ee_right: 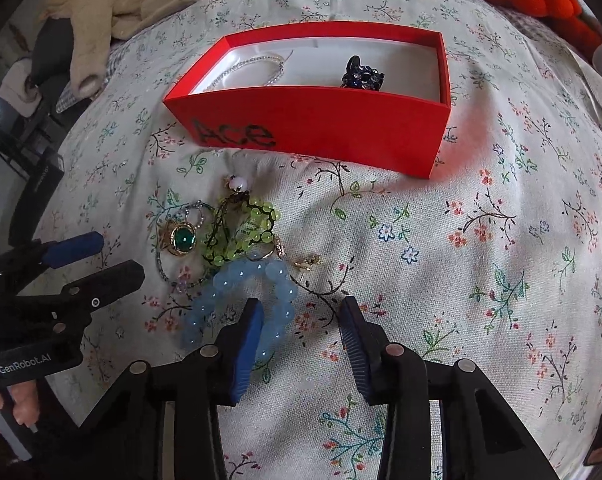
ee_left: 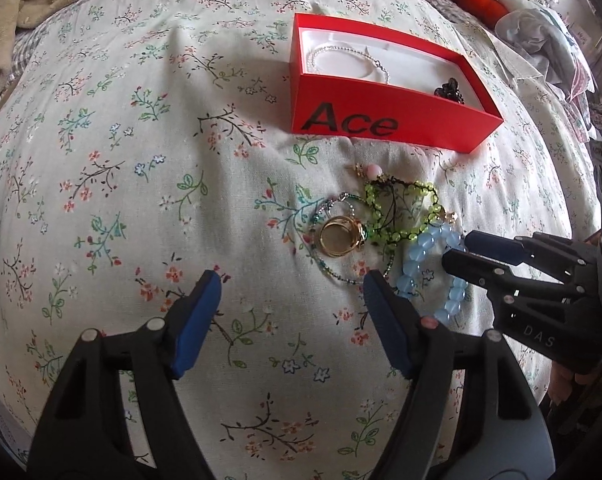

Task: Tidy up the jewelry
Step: 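Grasp the gold green-stone ring with the left tool while the right tool grasps the light blue bead bracelet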

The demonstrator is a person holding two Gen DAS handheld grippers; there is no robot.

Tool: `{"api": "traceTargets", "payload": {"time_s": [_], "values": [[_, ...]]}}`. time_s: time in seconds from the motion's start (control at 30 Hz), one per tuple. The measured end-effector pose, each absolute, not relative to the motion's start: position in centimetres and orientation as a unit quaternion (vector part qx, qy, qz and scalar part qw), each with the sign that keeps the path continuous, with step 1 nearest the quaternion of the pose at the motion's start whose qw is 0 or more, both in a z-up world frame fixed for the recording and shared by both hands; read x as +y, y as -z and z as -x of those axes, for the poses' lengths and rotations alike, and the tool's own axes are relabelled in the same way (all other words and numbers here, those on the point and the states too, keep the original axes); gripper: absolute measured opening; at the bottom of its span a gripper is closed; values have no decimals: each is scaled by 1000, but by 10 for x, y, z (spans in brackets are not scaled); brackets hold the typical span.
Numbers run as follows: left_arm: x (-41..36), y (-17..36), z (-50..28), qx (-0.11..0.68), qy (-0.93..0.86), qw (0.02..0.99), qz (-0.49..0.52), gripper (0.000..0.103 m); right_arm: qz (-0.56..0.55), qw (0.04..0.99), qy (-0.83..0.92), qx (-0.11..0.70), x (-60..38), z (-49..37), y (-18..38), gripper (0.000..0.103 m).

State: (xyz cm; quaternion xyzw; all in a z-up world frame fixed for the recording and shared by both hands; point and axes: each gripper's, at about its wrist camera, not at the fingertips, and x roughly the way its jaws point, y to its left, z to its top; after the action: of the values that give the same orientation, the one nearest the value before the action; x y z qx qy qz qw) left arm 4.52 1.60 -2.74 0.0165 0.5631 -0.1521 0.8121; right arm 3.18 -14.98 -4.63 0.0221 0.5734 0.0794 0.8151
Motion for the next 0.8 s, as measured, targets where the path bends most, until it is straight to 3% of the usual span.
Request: {"api": "traceTargets", "payload": {"time_s": [0.07, 0.2, 0.37, 0.5, 0.57, 0.8], "values": [[14, 29, -45, 564, 157, 811, -18, 70, -22, 813, -84, 575, -151, -32, 46, 12], [11, 27, -43, 562, 170, 809, -19, 61, -42, 815, -85, 572, -161, -30, 39, 12], [3, 23, -40, 551, 196, 811, -23, 43, -49, 824, -73, 560, -176, -23, 26, 12], [-9, 21, -39, 537, 206, 817, -47, 37, -55, 829, -67, 552, -185, -17, 17, 12], [-15, 22, -40, 533, 203, 819, -61, 26, -58, 830, -65, 551, -190, -14, 16, 12], [-29, 26, -46, 533, 206, 818, -72, 26, -60, 832, -57, 549, -206, -3, 12, 12]]}}
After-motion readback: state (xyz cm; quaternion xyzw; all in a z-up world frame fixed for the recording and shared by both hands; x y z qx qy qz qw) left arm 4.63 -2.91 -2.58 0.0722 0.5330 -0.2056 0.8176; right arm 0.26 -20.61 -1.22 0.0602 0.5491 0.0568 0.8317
